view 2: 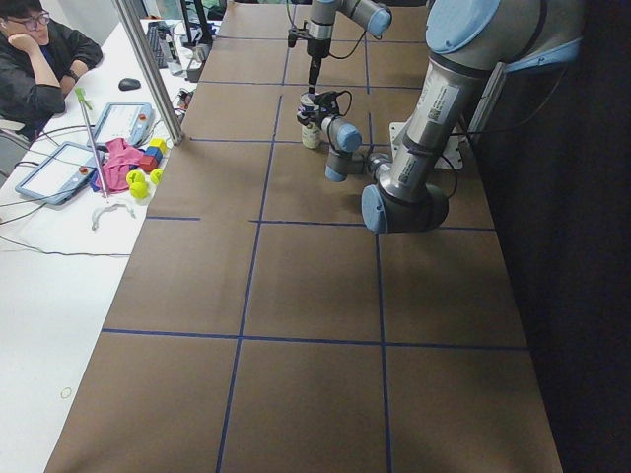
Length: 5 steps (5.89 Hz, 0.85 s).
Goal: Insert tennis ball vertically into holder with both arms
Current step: 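Lower the ball into the tube's open end and open the right gripper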
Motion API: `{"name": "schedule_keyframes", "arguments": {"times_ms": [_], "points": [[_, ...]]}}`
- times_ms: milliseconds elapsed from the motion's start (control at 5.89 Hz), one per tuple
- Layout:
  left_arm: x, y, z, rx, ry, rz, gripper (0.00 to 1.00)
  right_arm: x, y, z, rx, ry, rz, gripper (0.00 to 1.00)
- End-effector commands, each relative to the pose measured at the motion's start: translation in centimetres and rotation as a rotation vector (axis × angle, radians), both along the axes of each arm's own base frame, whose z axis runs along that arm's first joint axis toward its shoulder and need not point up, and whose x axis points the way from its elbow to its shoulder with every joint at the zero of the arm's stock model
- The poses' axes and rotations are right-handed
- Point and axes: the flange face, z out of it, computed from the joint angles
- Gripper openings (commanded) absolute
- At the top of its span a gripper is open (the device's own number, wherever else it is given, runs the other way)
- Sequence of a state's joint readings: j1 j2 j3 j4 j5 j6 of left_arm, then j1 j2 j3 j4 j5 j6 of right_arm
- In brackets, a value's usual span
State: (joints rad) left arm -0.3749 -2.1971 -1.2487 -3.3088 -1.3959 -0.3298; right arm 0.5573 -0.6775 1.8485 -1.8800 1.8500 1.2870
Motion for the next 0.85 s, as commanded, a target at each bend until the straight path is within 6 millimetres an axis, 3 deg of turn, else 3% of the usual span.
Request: {"name": "schedule_keyframes", "arguments": {"times_ms": [0, 680], "points": [[0.0, 0.0, -0.1, 0.0, 0.001, 0.001, 0.9, 0.0, 0.0, 0.0, 0.0, 0.0, 0.0, 0.98], [-0.2, 0.0, -0.2, 0.003, 0.007, -0.001, 0.9, 1.2, -1.0, 0.3, 0.01, 0.001, 0.0, 0.99]]}}
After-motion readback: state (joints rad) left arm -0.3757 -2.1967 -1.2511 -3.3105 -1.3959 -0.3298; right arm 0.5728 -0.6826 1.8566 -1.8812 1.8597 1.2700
